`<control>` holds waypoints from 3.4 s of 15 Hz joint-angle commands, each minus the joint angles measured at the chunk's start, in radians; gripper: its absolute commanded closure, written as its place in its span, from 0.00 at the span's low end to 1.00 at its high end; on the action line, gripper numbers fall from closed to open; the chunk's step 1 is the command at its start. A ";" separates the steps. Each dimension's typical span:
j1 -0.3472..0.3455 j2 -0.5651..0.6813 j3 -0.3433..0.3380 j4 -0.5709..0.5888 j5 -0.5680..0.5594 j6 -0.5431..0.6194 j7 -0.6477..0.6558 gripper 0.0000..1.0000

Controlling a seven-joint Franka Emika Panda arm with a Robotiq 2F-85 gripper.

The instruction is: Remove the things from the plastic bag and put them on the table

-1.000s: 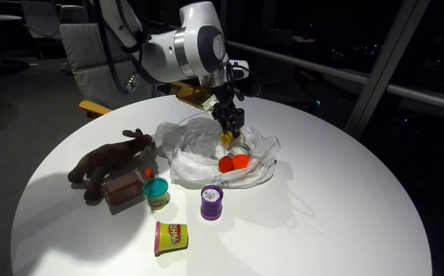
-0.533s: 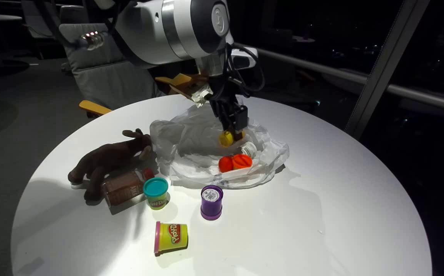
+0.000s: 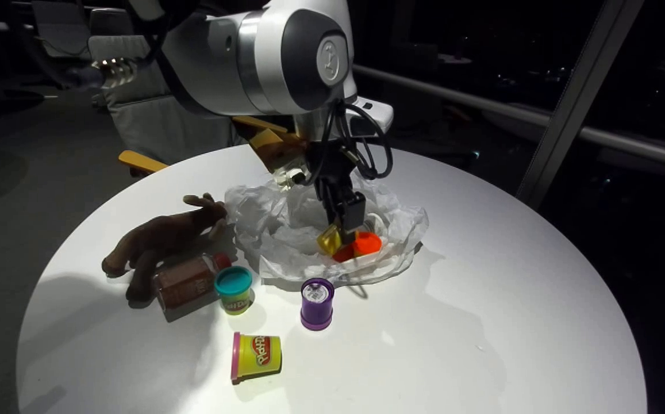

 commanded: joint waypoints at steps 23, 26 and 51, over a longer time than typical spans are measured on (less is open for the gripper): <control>-0.121 -0.026 -0.062 -0.221 0.109 0.254 0.105 0.73; -0.102 -0.035 -0.085 -0.223 0.120 0.275 0.114 0.17; 0.199 0.272 -0.216 0.256 -0.156 0.149 0.046 0.00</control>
